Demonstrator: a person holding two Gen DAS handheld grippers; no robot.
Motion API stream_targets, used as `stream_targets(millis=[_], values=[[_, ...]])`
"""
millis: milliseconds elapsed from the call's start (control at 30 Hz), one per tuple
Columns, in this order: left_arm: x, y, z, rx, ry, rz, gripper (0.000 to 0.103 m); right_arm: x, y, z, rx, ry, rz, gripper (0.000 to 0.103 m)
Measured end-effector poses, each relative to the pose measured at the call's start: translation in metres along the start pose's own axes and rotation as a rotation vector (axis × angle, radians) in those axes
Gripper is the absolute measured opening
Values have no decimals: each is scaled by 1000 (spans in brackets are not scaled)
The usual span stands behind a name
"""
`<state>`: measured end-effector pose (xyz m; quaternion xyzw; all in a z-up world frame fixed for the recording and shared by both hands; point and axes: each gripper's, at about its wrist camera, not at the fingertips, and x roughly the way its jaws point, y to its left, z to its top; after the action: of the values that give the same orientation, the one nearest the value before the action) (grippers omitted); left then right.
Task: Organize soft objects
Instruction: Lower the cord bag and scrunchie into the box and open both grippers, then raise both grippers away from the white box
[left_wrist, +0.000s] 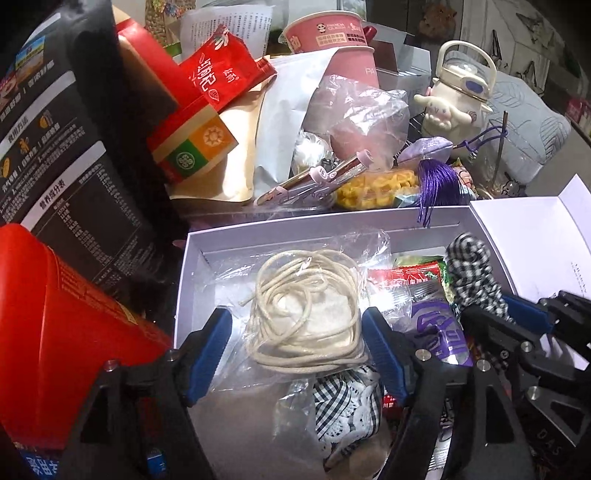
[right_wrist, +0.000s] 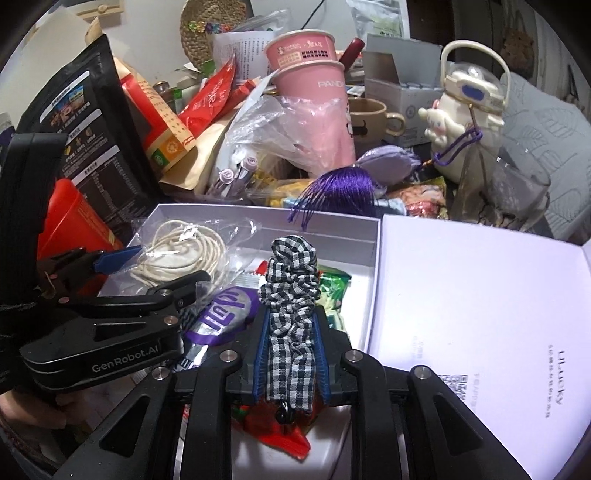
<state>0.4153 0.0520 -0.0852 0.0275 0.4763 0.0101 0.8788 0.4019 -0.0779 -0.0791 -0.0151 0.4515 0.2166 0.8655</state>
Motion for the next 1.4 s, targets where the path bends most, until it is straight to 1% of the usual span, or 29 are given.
stream_targets(millis=[100,167,233,333,433,467,500,533,567,633,833,1000,1200,1400], values=[[-1,-9,1,40,0,13,73,-7,2,1,-19,-15,-28,26],[-1,-12,1,38,4,8,73,-12,2,2,-21,-26,-30,36],[0,-13,2,36,6,4,73,-18,0,2,-21,-32,-37,40],[-2,-15,3,30,4,3,73,-26,-5,3,-16,-42,-48,41],[-10,-16,4,18,-6,-20,73,-31,-9,4,-9,-51,-51,43],[-16,-14,-1,18,-12,-24,73,-33,-11,4,-4,-54,-49,44],[-19,-15,0,22,-20,-23,74,-33,-12,5,0,-53,-48,44],[-22,-16,-1,29,-26,-16,79,-35,-14,5,3,-52,-47,44],[-26,-17,-2,36,-35,-8,79,-36,-15,4,6,-53,-48,44],[-31,-20,-1,42,-47,-4,80,-39,-17,4,13,-56,-48,44],[-43,-21,2,27,-93,-27,80,-48,-17,3,11,-73,-46,44],[-66,-16,-1,17,-122,-29,80,-61,-11,3,-7,-93,-48,44],[-100,-18,3,12,-177,-38,80,-90,-2,2,-20,-138,-39,44],[-147,-19,0,16,-254,-38,80,-134,5,2,-22,-214,-41,44]])
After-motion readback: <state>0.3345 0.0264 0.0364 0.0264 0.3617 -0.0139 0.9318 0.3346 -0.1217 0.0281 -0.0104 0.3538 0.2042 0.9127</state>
